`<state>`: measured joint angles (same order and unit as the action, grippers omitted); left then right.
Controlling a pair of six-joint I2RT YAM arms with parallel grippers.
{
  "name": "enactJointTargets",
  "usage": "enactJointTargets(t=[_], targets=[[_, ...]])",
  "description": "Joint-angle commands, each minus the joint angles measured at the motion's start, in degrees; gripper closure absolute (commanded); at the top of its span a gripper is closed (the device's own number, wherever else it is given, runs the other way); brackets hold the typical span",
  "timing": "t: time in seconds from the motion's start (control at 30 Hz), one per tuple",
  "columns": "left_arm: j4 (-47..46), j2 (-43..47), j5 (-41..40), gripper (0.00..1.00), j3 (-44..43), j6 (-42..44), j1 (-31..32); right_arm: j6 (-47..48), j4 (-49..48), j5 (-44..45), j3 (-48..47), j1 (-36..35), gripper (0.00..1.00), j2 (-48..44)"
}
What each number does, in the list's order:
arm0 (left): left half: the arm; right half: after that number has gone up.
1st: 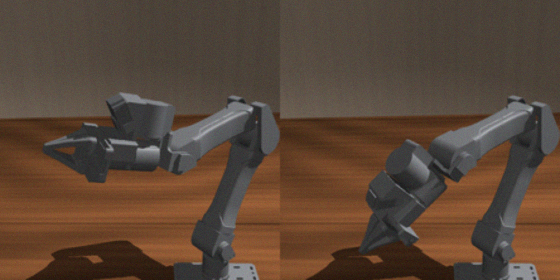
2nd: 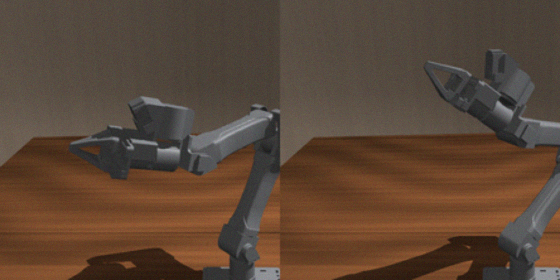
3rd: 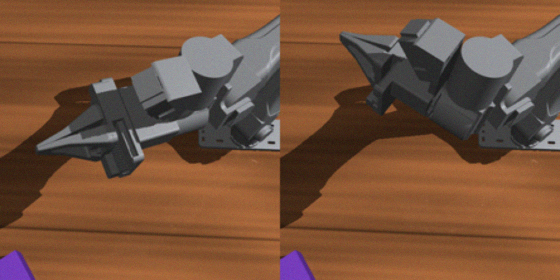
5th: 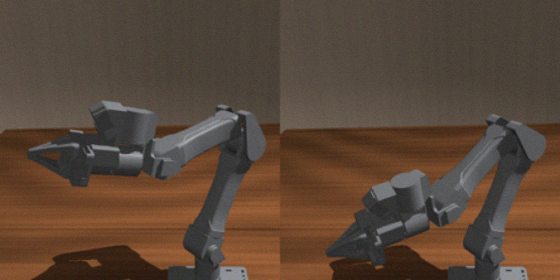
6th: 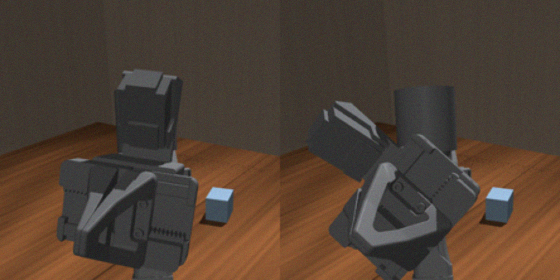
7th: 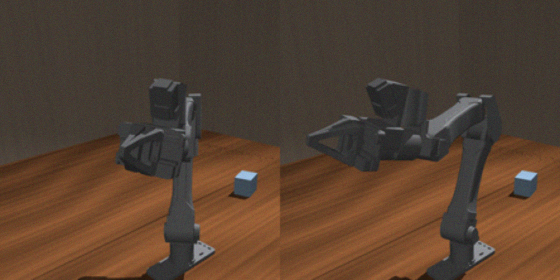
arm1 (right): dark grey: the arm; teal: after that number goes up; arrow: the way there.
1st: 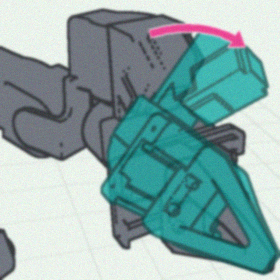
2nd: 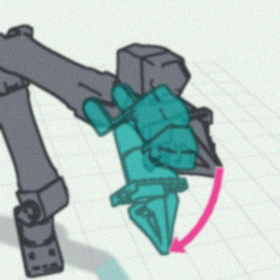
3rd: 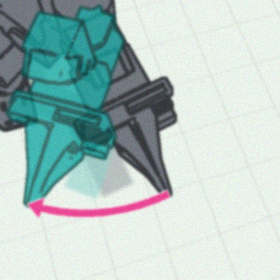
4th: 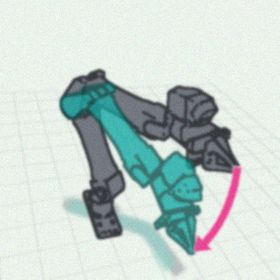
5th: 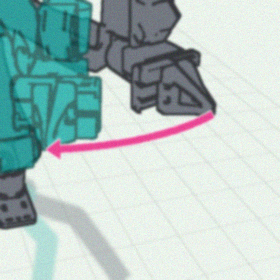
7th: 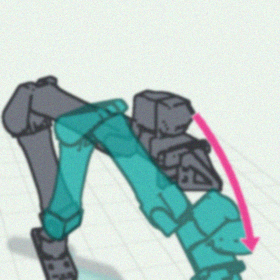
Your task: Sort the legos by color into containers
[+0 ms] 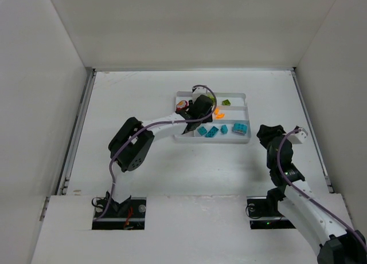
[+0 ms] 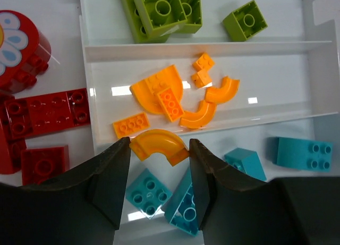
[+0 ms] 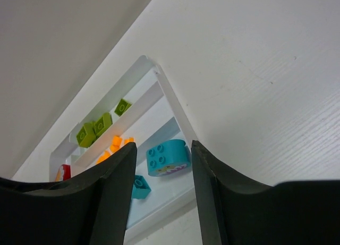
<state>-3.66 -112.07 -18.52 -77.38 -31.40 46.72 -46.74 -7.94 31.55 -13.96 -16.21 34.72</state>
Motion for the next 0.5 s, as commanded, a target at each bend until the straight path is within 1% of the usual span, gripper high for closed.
enactJointTargets(t=[0.0,0.07,0.17,0.27,0.37,0.47], targets=[[-2.1,-0.5,-0.1,0.64,-4.7,1.4,-1.1,-0.5,-1.2,0.4,0.5,-0.7,0.48,-1.4],[-2.1,-1.7,-0.3,0.62,-5.8,2.1,-1.5,-0.5,-1.4,0.4,0.6,-0.8,0.47,-1.4],[-2.1,-2.5,-0.1,0.55,-6.7,2.7,-1.9,-0.4,-1.8,0.3,0.6,-1.1,0.44,-0.4],[-2.2,-2.0,-0.1,0.48,-6.7,3.1,-2.1,-0.3,-2.4,0.3,0.4,-1.5,0.37,1.0],[-2.4,0.2,-0.2,0.42,-5.9,3.5,-2.1,-0.2,-3.4,0.4,0.7,-1.6,0.32,1.5],[-3.4,3.6,-0.3,0.4,-3.8,4.3,-2.0,-0.2,-3.5,0.5,0.9,-1.4,0.32,1.4]])
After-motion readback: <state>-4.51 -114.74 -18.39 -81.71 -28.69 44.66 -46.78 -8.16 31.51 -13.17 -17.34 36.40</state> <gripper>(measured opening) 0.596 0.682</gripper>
